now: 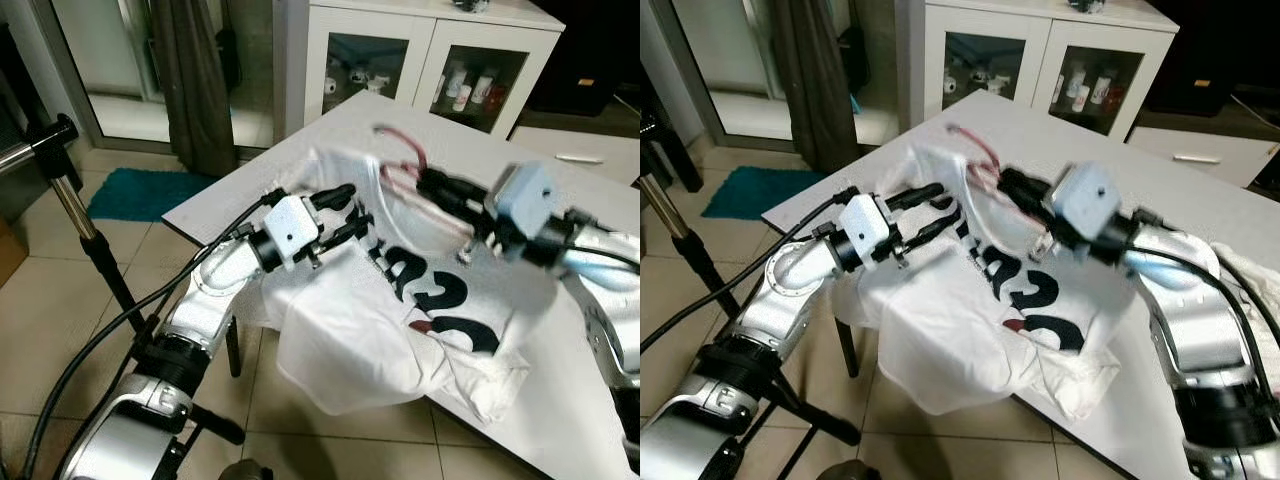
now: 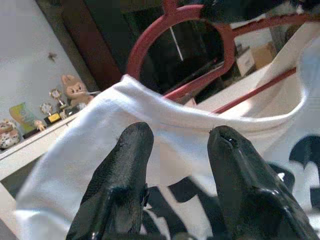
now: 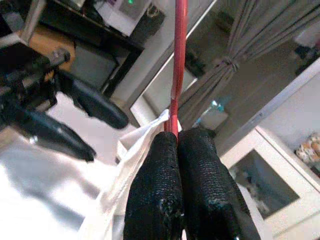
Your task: Hang hanger
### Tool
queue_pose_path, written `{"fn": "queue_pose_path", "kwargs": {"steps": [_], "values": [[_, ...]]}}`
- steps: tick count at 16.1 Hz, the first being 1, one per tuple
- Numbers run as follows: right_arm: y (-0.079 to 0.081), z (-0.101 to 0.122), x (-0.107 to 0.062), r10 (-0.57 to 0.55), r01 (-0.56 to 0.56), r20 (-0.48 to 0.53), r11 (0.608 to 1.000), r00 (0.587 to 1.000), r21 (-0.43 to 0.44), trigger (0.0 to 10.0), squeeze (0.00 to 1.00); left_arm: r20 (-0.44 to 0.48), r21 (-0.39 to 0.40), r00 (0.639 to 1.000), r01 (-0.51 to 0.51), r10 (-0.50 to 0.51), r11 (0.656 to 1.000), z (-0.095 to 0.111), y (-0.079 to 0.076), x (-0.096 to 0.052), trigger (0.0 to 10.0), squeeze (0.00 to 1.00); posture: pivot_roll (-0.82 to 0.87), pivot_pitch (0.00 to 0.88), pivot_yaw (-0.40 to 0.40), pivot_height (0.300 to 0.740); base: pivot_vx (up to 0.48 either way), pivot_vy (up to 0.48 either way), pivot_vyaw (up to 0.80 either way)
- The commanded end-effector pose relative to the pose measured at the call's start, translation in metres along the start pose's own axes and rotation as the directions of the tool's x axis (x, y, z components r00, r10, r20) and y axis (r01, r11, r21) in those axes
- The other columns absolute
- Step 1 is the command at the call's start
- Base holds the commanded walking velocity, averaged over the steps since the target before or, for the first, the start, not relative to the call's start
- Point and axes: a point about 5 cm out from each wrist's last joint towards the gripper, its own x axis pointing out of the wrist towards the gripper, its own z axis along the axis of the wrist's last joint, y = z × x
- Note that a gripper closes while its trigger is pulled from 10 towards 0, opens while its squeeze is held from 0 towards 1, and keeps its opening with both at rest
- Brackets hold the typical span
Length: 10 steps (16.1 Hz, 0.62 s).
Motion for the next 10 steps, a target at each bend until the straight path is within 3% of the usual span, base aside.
{"fn": "queue_pose_path", "kwargs": {"steps": [1, 4, 7, 10], "values": [[0.003, 0.002, 0.003, 0.015, -0.015, 0.011, 1.0, 1.0, -0.002, 0.0, 0.0, 0.006, -0.017, 1.0, -0.021, 0.021, 1.0, 0.001, 0.0, 0.0, 10.0, 0.0, 0.03, 0.0, -0.048, 0.723, 0.0, 0.0, 0.0], [0.016, 0.007, 0.008, 0.065, -0.065, 0.051, 0.998, 0.997, 0.002, 0.0, 0.0, 0.059, -0.115, 0.991, -0.113, 0.12, 0.987, 0.009, -0.002, 0.01, 10.0, 0.0, 0.03, 0.0, -0.048, 0.723, 0.0, 0.0, 0.0], [0.019, 0.011, 0.007, 0.07, -0.071, 0.067, 0.997, 0.995, 0.011, 0.0, 0.0, 0.031, -0.111, 0.963, -0.265, 0.269, 0.958, 0.008, 0.013, 0.014, 10.0, 0.0, 0.02, 0.0, -0.046, 0.723, 0.0, 0.0, 0.0], [0.014, 0.015, 0.007, 0.04, -0.043, 0.087, 0.999, 0.995, 0.022, 0.0, 0.0, -0.024, -0.088, 0.945, -0.326, 0.325, 0.941, 0.005, 0.021, 0.015, 10.0, 0.0, 0.02, 0.0, -0.04, 0.723, 0.0, 0.0, 0.0]]}}
